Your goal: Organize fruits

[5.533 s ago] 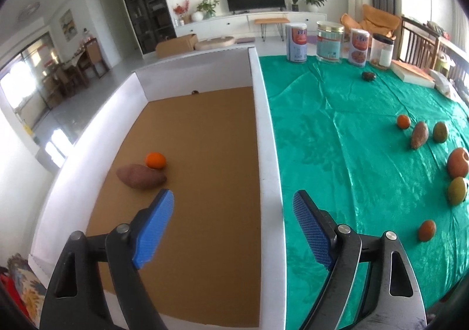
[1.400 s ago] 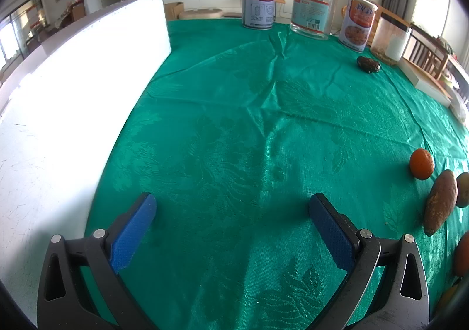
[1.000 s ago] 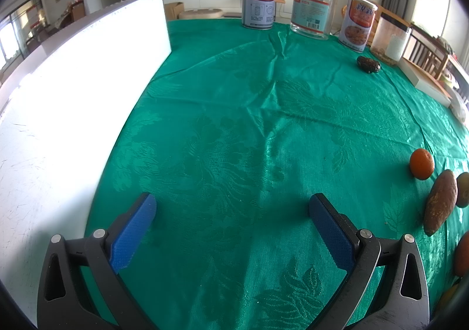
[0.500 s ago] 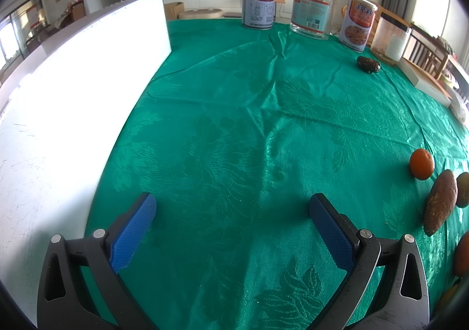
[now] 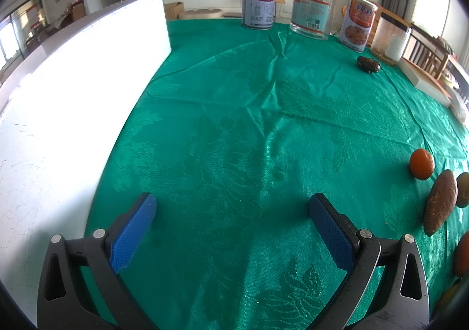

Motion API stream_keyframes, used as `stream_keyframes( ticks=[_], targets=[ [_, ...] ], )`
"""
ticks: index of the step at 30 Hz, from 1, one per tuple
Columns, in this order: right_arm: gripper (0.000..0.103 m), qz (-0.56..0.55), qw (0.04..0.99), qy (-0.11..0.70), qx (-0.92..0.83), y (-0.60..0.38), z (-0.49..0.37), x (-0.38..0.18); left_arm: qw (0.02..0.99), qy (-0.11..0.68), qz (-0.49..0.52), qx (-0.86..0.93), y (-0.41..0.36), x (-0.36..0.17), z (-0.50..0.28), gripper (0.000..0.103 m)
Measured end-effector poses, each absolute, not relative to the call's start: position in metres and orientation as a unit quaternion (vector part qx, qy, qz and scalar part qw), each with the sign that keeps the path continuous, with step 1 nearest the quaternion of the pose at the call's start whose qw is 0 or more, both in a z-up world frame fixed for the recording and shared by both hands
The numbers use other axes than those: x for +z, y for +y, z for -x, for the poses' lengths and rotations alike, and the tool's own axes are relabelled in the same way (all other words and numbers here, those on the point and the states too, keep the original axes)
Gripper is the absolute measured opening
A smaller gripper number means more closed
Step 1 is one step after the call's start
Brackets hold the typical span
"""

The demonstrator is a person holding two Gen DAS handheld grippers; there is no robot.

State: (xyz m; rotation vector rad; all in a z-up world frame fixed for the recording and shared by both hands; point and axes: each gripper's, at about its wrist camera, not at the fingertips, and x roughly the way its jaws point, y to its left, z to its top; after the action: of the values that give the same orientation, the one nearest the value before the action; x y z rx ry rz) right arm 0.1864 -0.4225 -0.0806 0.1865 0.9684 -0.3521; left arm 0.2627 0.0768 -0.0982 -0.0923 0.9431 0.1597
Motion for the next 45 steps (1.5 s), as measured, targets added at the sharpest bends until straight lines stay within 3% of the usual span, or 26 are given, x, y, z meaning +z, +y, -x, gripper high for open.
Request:
stream_keyframes(
  ticks=[32,39,45],
  targets=[
    [0.103,-0.116,0.866,0.460,-0.158,-0.425,-0.182,-0.074,0.887,0.453,0.044,0.077,0.077,-0.098,-0.263,0.103],
    [0.103,-0.234,0.919,0.284,-0.140,-0.381,-0.016,0.084,0.887,0.453,0.044,0.077,0.077,-0.098,-0.262,0.103],
    [0.103,-0.118,0.957,0.244,-0.103,-0.318,0.059,0.181,0.887,0.453,0.044,0.077,0.077,-0.098,-0.262,0.103]
  ],
)
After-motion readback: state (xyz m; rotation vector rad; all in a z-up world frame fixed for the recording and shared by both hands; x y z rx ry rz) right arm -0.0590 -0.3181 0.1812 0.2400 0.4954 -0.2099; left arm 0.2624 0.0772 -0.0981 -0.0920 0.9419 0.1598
